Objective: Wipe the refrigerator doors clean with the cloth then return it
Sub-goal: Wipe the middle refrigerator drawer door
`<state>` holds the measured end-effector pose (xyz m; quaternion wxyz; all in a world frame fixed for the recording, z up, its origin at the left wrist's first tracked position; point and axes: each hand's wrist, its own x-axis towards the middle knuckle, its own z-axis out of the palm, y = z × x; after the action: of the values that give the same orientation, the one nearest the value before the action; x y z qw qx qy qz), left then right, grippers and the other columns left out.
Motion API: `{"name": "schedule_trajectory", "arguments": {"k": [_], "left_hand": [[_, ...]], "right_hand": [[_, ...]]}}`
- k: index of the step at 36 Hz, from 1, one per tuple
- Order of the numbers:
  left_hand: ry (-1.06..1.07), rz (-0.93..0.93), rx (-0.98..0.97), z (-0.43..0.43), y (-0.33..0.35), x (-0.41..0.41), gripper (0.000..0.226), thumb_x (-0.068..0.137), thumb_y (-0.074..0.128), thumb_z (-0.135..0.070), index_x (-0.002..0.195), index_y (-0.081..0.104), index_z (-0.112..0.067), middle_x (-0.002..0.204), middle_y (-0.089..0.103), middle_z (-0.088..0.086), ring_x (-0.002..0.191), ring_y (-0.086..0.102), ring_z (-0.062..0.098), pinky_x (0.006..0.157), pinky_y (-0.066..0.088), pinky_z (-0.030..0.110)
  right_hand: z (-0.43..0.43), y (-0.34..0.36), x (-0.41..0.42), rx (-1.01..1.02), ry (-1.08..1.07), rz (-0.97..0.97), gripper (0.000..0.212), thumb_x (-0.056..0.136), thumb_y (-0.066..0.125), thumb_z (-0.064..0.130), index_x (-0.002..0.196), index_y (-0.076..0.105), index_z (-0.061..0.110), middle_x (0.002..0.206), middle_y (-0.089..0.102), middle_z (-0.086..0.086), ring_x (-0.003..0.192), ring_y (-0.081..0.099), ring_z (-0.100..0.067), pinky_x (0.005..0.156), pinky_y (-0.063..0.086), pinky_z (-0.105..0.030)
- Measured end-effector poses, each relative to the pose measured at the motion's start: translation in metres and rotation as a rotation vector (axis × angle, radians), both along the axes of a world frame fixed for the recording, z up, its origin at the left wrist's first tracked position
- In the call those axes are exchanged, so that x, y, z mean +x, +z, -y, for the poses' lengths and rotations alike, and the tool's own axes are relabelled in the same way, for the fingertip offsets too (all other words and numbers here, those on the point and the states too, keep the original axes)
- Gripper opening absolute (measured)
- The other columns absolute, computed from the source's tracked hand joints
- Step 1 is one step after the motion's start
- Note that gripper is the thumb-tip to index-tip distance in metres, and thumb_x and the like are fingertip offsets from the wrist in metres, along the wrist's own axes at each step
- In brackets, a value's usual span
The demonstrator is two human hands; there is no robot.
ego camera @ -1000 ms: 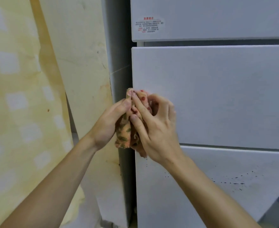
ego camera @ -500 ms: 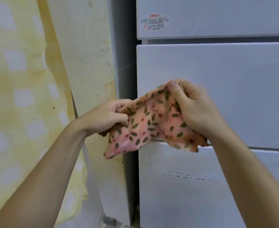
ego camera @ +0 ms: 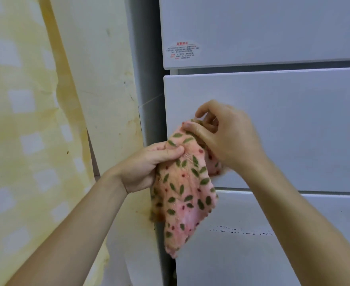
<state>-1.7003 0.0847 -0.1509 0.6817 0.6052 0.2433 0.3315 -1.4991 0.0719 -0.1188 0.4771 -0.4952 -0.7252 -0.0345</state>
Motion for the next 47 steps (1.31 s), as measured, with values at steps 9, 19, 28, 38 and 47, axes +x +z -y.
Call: {"name": "schedule_trajectory", "arguments": {"k": [9, 19, 28, 38, 47], "left_hand": [[0.021, 0.279, -0.092, -0.003, 0.014, -0.009, 0.057, 0.092, 0.064, -0.031, 0.142, 0.058, -0.005, 0.142, 0.065, 0.018, 0.13, 0.065, 0.032, 0.103, 0.058, 0.04], [0.139, 0.19, 0.072, -0.001, 0.019, -0.013, 0.053, 0.101, 0.054, -0.033, 0.147, 0.053, -0.006, 0.145, 0.064, 0.015, 0.136, 0.061, 0.031, 0.109, 0.054, 0.041], [0.587, -0.203, 0.312, -0.002, 0.03, -0.016, 0.032, 0.092, 0.071, -0.042, 0.116, 0.074, -0.021, 0.111, 0.08, 0.0, 0.107, 0.075, 0.015, 0.091, 0.056, 0.031], [0.507, -0.168, 0.271, 0.006, 0.032, -0.02, 0.056, 0.075, 0.077, -0.049, 0.122, 0.067, -0.018, 0.084, 0.076, -0.004, 0.075, 0.07, 0.005, 0.065, 0.055, 0.019], [0.478, -0.438, 0.475, 0.01, 0.031, -0.026, 0.041, 0.082, 0.083, -0.011, 0.117, 0.075, -0.03, 0.104, 0.081, -0.004, 0.102, 0.076, 0.011, 0.094, 0.06, 0.031]], "right_hand": [[0.021, -0.03, -0.001, 0.127, -0.143, -0.104, 0.072, 0.105, 0.018, 0.064, 0.051, 0.032, 0.018, 0.046, 0.044, 0.001, 0.047, 0.042, -0.018, 0.049, 0.029, -0.034], [0.025, -0.03, -0.005, -0.528, 0.312, -0.543, 0.066, 0.088, 0.064, 0.07, 0.107, 0.077, 0.008, 0.103, 0.079, -0.011, 0.099, 0.076, -0.027, 0.09, 0.061, -0.05], [0.031, -0.028, -0.003, -0.294, 0.304, -0.72, 0.045, 0.091, 0.079, 0.041, 0.131, 0.06, 0.046, 0.083, 0.081, 0.004, 0.083, 0.078, -0.008, 0.068, 0.061, -0.022], [0.031, -0.031, 0.006, -0.251, 0.29, -0.62, 0.031, 0.076, 0.091, 0.033, 0.104, 0.08, 0.033, 0.079, 0.078, 0.009, 0.076, 0.074, -0.005, 0.067, 0.054, -0.013], [0.034, -0.035, 0.016, -0.168, 0.036, -0.294, 0.03, 0.074, 0.091, 0.044, 0.101, 0.08, 0.039, 0.085, 0.068, 0.035, 0.076, 0.063, 0.009, 0.065, 0.045, -0.006]]}}
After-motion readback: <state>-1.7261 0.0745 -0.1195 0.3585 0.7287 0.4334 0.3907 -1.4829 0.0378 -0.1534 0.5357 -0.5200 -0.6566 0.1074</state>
